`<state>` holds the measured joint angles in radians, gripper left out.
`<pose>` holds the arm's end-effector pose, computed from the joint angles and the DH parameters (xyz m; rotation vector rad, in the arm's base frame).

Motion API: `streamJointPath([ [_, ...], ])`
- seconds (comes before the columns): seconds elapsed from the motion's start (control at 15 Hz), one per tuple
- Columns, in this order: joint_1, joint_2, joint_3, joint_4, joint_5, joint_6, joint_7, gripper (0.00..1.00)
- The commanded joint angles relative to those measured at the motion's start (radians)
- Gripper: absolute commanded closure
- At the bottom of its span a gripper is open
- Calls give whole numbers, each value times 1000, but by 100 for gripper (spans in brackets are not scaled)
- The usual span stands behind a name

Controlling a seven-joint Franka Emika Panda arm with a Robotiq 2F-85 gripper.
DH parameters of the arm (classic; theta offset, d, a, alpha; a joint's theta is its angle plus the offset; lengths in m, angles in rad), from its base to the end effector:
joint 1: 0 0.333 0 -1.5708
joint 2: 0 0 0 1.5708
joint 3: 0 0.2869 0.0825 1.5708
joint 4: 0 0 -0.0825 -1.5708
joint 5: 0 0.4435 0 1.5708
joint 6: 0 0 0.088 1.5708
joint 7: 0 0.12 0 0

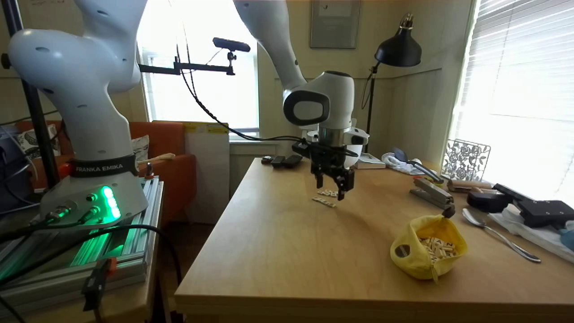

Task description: Move a letter piece on the table

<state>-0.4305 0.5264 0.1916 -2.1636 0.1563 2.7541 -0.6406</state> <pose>0.5655 -0.1325 0.0676 -3.0003 -0.3465 -0.1943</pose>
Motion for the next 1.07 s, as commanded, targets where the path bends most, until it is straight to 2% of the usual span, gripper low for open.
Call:
streamJointPath([
  [0.0,-12,-31,11,-33,29,-4,-29,19],
  [0.2,-11,-27,7,-32,25,3,-31,33],
  [0.27,-11,-25,6,-30,24,5,-32,43],
  [0.8,-6,-18,-12,-25,11,13,-39,98],
  [1.0,-8,-9,-19,-21,14,21,-43,100],
])
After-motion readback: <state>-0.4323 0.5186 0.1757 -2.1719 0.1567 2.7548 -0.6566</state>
